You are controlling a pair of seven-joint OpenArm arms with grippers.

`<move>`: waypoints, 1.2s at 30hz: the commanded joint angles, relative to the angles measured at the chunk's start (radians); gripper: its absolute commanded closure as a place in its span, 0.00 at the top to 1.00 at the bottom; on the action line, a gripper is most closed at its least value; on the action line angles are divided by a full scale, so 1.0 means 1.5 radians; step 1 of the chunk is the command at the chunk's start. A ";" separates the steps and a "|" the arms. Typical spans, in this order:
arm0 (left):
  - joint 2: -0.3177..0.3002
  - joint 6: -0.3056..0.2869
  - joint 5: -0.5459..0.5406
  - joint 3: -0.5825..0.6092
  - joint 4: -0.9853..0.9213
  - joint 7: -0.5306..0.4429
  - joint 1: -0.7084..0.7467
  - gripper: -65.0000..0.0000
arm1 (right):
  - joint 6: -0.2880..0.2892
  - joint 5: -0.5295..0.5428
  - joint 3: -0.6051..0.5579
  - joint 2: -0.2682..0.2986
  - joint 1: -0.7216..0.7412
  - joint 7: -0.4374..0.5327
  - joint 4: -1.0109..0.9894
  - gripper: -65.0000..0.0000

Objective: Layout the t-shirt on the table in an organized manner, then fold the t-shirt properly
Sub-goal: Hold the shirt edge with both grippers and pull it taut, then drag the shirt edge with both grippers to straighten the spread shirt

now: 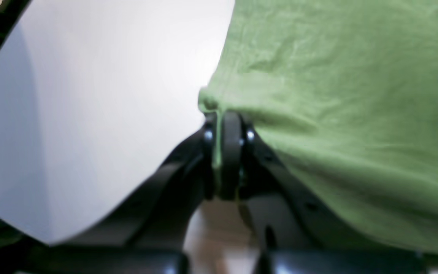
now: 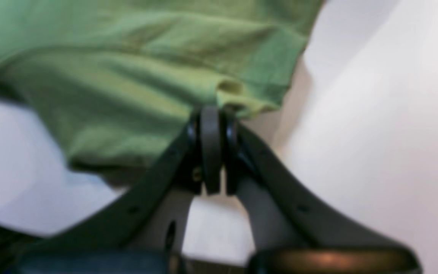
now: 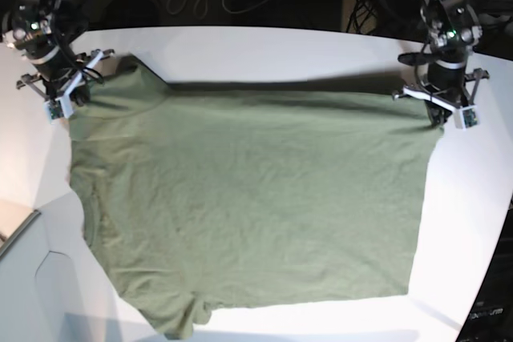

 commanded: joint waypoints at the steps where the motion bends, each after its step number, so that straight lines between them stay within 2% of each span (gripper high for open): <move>1: -0.003 0.003 -0.004 -0.002 0.014 -0.016 0.009 0.00 | 0.004 -0.001 0.012 0.002 -0.011 0.008 0.023 0.00; 4: -0.002 0.003 -0.004 -0.004 0.009 -0.016 0.014 0.00 | 0.004 -0.001 0.012 -0.001 -0.038 0.008 0.052 0.00; 12: -0.002 0.003 -0.004 -0.004 0.009 -0.020 0.044 0.00 | 0.005 0.001 0.018 -0.046 -0.095 0.012 0.174 0.00; 19: -0.002 0.003 -0.004 -0.021 0.009 -0.019 0.054 0.00 | 0.005 0.001 0.013 -0.047 -0.097 0.011 0.184 0.00; 26: -0.004 0.003 -0.004 -0.022 0.008 -0.016 0.029 0.00 | 0.005 0.000 0.011 -0.047 -0.004 0.008 0.170 0.00; 36: -0.006 0.003 0.000 -0.022 -0.050 -0.015 -0.065 0.00 | 0.005 -0.001 0.004 -0.042 0.163 0.008 0.031 0.00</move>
